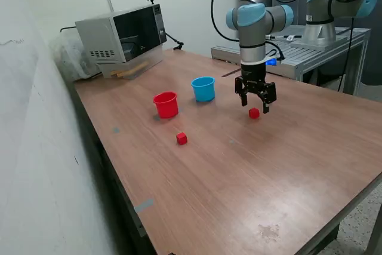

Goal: Place red objects in the red bin, and blue objects in the blue bin.

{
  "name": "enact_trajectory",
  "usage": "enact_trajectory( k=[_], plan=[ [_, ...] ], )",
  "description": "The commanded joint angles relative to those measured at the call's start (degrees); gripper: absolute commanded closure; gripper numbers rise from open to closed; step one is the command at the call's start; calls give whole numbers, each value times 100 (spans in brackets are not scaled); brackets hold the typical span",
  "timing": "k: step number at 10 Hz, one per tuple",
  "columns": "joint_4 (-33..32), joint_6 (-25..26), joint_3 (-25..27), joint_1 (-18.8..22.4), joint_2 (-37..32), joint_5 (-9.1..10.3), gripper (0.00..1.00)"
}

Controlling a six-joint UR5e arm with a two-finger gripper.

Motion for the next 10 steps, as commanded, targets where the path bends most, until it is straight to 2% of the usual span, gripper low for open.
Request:
enact_trajectory(
  k=[1,4,6,7,9,10],
  plan=[
    [-96,117,-81,-9,178,-52,100],
    [-9,118,-194,-141,187,-52,100],
    [201,118,-414,-254,-84,-261,100],
    [498,101,-537,-377,-390,-289,100],
    [1017,48,-1097,-684,-822,-298,100],
    [1133,39,-1362,-921,-833,-315,100]
  ],
)
